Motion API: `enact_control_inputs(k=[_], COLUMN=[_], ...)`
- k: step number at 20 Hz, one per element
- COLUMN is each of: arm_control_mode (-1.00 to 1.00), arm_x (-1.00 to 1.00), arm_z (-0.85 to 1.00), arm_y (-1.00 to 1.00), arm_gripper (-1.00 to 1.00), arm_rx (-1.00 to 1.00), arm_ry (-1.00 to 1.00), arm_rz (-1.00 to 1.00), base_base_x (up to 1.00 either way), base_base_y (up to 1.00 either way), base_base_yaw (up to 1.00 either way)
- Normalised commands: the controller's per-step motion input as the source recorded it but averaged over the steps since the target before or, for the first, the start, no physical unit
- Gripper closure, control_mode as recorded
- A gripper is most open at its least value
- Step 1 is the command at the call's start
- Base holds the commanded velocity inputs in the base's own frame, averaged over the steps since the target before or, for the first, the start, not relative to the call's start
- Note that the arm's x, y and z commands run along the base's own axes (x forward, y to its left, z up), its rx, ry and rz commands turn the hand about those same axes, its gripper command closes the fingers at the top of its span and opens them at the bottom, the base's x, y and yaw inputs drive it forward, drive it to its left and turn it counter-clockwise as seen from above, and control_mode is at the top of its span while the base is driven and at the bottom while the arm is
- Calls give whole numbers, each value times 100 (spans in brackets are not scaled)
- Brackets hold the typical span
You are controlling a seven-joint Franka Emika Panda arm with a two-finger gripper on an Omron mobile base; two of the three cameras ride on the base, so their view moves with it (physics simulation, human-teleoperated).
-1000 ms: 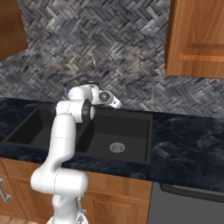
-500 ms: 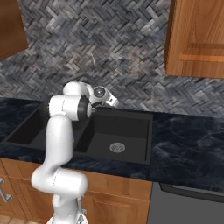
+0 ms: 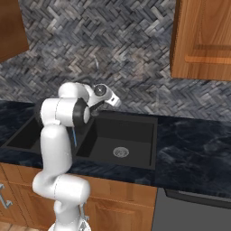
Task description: Soak the sponge with water for a few seconds and then drop it inside the sink.
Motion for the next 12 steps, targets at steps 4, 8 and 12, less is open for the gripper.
enact_control_inputs(k=[4,8,12], arm_control_mode=[-100,-100,-100], arm_x=[0,0,-8], arm_z=[40,25,13], arm_y=[-24,-19,-8], arm_gripper=[-100,-100,-100], arm_rx=[1,0,0], arm_ry=[0,2,9], arm_rz=[0,0,0], base_base_x=[0,0,0], base_base_y=[0,0,0], base_base_yaw=[0,0,0])
